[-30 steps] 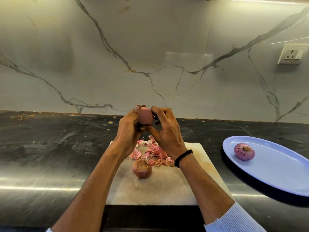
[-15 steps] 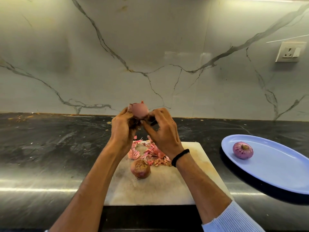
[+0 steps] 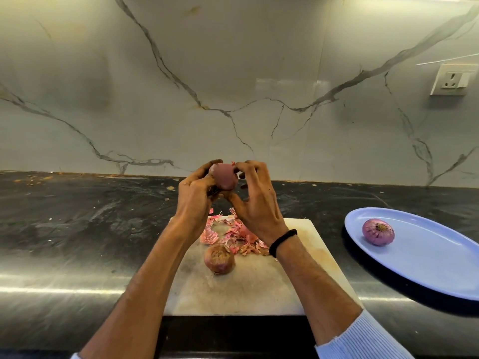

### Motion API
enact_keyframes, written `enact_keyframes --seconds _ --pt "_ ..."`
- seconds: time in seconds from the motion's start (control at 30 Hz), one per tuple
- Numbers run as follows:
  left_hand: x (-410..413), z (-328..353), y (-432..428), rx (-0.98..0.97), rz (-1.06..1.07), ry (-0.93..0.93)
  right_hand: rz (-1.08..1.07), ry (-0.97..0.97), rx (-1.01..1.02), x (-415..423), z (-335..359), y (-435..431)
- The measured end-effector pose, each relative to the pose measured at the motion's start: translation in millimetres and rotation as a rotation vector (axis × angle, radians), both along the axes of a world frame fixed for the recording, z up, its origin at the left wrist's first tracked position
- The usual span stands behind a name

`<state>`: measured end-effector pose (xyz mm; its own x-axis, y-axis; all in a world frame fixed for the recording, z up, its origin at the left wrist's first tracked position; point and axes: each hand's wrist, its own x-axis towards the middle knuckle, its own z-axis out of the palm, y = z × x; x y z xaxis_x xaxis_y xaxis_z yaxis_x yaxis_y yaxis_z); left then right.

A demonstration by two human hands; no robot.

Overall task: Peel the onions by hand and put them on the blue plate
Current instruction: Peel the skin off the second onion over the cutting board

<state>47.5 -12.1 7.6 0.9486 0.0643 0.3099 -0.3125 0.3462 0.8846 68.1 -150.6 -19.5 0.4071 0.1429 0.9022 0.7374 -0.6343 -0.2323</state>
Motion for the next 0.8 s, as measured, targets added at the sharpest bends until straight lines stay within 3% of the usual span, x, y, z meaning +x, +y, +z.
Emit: enact_keyframes --seconds 0.8 --pt "-2.1 -1.1 -0.9 0.045 0.041 -0.042 -0.025 -0.038 -0.013 -4.5 0.5 -0.9"
